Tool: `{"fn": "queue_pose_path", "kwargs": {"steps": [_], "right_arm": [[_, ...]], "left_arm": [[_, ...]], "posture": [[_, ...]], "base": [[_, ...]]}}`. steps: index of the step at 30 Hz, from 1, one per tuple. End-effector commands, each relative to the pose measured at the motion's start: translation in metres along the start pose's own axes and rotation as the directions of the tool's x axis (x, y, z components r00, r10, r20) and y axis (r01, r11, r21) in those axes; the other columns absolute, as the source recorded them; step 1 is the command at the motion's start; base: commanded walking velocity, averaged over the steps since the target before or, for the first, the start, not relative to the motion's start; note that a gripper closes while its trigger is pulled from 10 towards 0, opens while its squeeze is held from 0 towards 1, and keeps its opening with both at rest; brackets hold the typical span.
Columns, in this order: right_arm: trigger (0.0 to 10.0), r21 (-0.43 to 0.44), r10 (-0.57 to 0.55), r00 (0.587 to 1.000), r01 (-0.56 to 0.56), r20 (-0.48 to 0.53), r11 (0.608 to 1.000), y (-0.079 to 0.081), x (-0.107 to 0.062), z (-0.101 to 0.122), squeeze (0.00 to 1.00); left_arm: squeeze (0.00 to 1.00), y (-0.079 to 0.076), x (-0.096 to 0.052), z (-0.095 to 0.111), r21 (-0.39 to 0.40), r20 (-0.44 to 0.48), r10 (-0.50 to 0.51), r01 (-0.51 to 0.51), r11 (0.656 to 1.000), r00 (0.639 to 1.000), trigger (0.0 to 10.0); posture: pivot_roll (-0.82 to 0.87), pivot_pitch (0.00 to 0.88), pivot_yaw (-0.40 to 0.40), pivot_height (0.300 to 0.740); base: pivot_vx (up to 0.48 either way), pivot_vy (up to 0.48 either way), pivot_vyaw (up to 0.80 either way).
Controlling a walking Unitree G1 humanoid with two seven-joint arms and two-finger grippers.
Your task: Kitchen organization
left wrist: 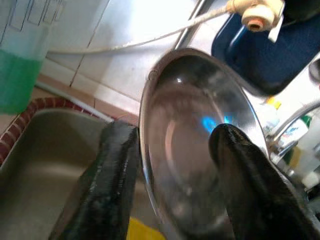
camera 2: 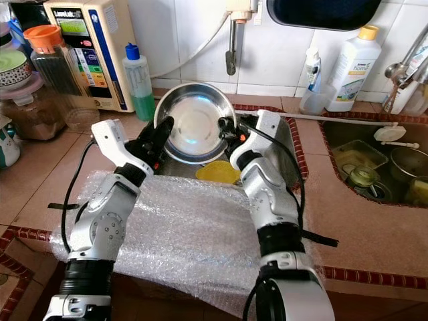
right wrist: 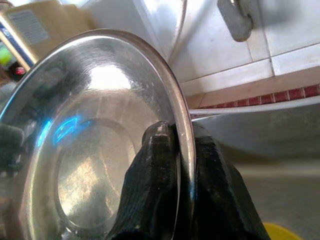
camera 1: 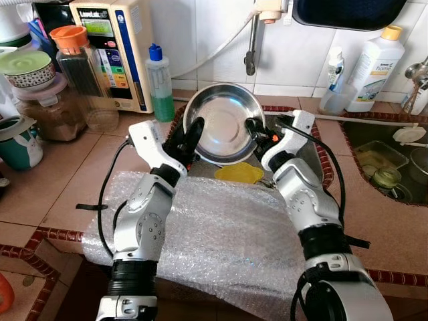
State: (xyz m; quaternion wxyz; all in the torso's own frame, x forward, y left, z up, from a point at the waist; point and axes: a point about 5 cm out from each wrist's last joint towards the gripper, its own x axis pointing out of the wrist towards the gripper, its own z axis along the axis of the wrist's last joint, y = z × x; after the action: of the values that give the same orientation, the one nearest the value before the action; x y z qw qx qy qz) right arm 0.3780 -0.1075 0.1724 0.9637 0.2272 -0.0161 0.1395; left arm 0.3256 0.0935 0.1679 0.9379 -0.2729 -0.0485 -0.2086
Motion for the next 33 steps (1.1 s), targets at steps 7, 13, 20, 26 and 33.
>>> {"fn": "queue_pose_path", "kwargs": {"steps": [7, 13, 20, 26, 33], "right_arm": [[0.0, -0.115, -0.301, 0.951, 0.307, 0.065, 0.945, -0.036, 0.002, 0.009, 0.00], [0.0, -0.167, -0.347, 0.936, 0.352, 0.061, 0.921, -0.044, 0.001, 0.005, 0.00], [0.0, -0.263, -0.403, 0.914, 0.400, 0.046, 0.878, -0.056, -0.001, -0.001, 0.00], [10.0, -0.403, -0.439, 0.899, 0.399, -0.007, 0.824, -0.067, -0.004, -0.006, 0.00], [10.0, -0.482, -0.459, 0.887, 0.380, -0.051, 0.789, -0.076, -0.009, -0.012, 0.68]], "left_arm": [[1.00, -0.015, -0.008, -0.005, 0.051, -0.045, -0.065, 0.067, 0.996, 0.997, 10.0], [1.00, -0.013, -0.013, -0.009, 0.068, -0.069, -0.047, 0.051, 0.996, 0.997, 10.0], [1.00, -0.010, -0.020, -0.011, 0.104, -0.091, -0.027, 0.036, 0.994, 0.995, 10.0], [1.00, -0.008, -0.032, -0.015, 0.130, -0.126, -0.012, 0.029, 0.991, 0.992, 10.0], [1.00, -0.004, -0.041, -0.017, 0.147, -0.159, 0.007, 0.017, 0.989, 0.987, 10.0]], "posture": [[0.07, 0.031, 0.042, 0.740], [0.08, 0.031, 0.043, 0.740], [0.10, 0.035, 0.045, 0.740], [0.13, 0.038, 0.049, 0.740], [0.16, 0.038, 0.048, 0.740]], "base": [[0.000, 0.000, 0.00], [0.000, 0.000, 0.00], [0.000, 0.000, 0.00], [0.000, 0.000, 0.00], [0.000, 0.000, 0.00]]}}
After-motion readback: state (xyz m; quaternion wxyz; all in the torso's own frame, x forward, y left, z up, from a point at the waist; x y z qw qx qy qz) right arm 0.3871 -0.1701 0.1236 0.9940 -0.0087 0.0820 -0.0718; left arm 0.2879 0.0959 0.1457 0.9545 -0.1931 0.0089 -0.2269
